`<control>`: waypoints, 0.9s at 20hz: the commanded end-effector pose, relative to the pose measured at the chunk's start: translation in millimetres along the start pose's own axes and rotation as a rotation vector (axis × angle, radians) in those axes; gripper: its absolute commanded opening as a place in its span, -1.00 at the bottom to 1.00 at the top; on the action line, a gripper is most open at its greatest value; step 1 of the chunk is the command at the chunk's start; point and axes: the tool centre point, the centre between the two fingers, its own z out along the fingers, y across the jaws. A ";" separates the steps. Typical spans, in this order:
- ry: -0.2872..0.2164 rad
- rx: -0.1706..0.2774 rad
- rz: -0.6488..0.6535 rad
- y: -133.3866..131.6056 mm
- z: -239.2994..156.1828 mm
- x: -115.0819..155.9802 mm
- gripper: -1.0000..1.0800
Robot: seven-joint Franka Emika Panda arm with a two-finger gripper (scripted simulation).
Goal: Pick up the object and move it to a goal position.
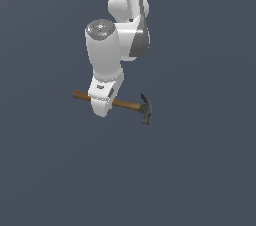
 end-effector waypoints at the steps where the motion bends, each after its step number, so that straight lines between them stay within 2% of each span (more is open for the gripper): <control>1: 0.001 -0.003 -0.001 1.1 -30.0 -15.6 -1.00; 12: 0.003 -0.001 -0.001 6.8 -148.8 -83.2 -1.00; 18: 0.002 0.000 0.000 11.1 -196.5 -111.1 -1.00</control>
